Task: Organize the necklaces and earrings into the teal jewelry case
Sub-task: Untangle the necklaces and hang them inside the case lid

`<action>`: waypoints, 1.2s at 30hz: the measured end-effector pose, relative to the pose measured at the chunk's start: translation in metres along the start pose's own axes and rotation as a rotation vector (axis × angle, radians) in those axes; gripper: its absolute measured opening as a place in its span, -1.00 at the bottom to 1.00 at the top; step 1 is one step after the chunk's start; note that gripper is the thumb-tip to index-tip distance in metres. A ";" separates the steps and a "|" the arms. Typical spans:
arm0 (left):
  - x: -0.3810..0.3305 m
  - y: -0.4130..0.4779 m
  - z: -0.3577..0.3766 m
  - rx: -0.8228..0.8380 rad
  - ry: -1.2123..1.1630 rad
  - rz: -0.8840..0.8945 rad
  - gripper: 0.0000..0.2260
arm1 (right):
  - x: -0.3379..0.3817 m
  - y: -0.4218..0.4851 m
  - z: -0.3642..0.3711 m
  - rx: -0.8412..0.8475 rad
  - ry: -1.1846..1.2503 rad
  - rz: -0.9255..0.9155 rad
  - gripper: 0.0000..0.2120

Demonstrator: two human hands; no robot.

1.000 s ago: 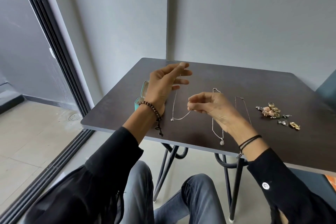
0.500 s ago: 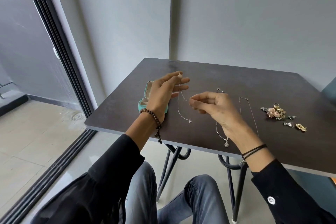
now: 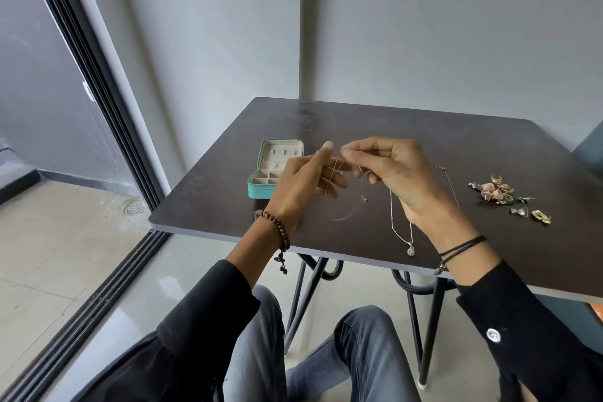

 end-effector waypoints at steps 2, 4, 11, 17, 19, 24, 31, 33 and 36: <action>0.001 0.000 0.000 0.005 -0.011 -0.004 -0.58 | -0.004 -0.002 0.002 -0.012 -0.012 0.020 -0.94; 0.000 0.000 -0.001 0.001 -0.025 -0.010 -0.62 | -0.007 -0.003 0.005 -0.004 0.027 0.074 -0.92; 0.001 0.005 -0.006 0.000 -0.120 -0.084 -0.69 | -0.009 -0.003 0.010 0.027 0.114 0.163 -0.74; 0.005 0.009 -0.010 -0.009 -0.185 -0.141 -0.77 | -0.010 -0.005 0.010 0.101 0.167 0.180 -0.82; 0.007 0.008 -0.011 -0.005 -0.187 -0.145 -0.78 | -0.011 -0.005 0.011 0.094 0.236 0.199 -0.86; 0.012 0.006 -0.007 0.029 -0.209 -0.151 -0.76 | -0.007 0.000 0.011 0.052 0.497 0.261 -0.88; 0.013 0.008 -0.008 0.025 -0.260 -0.150 -0.78 | -0.013 -0.004 0.009 0.068 0.619 0.285 -0.93; 0.011 0.010 -0.010 0.012 -0.280 -0.142 -0.78 | -0.017 -0.005 0.007 0.120 0.457 0.269 -0.85; 0.009 0.011 -0.012 0.011 -0.277 -0.131 -0.76 | -0.022 -0.010 0.007 0.211 0.229 0.245 -0.72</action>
Point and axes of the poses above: each hand's wrist, its own y-axis towards the middle knuckle, its own z-axis out of the palm, x = y × z, the point moved 2 cm from there along y, towards the middle knuckle, and after that the axes turned 4 degrees about y, right-handed, at the moved point
